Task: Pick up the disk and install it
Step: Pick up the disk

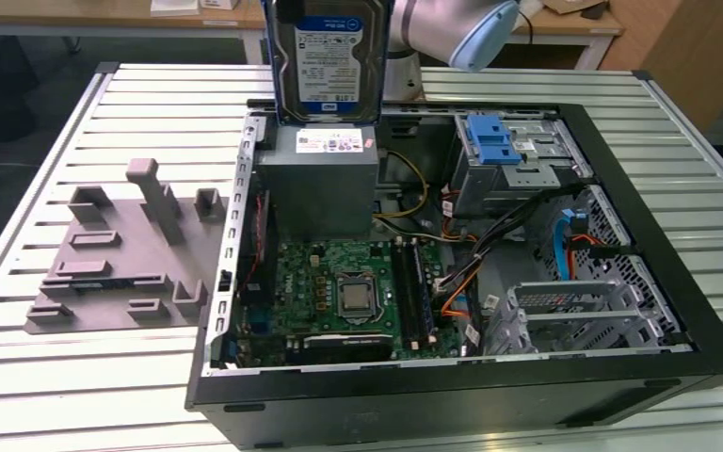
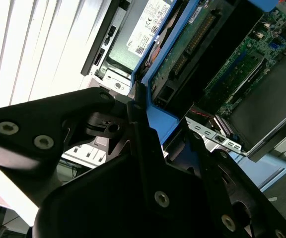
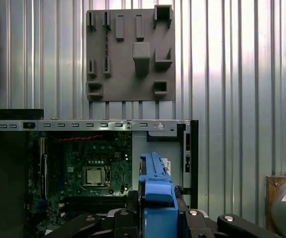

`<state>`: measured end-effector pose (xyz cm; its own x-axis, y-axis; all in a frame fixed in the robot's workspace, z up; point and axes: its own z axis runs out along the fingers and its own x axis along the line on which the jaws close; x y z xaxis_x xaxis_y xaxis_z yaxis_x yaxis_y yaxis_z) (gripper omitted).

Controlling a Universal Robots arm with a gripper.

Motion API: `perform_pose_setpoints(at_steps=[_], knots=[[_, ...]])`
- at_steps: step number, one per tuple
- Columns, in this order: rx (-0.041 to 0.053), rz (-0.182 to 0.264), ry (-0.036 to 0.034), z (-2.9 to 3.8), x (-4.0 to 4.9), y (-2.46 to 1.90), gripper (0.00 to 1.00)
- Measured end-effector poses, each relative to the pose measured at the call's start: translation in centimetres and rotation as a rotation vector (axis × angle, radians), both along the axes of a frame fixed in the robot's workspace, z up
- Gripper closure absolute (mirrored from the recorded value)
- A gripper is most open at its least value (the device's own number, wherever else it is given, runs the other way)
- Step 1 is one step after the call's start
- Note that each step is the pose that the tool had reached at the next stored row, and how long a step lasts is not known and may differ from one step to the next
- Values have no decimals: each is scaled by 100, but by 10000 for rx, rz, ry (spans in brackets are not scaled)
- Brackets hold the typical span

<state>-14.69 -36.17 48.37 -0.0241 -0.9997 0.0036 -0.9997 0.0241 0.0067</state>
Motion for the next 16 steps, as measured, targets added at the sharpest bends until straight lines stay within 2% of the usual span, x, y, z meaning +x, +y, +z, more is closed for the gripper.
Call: perform_pose_setpoints(at_steps=[11, 16], knots=[[1, 1, 0, 0, 13, -1, 64], [0, 0, 0, 0, 12, -36, 64]])
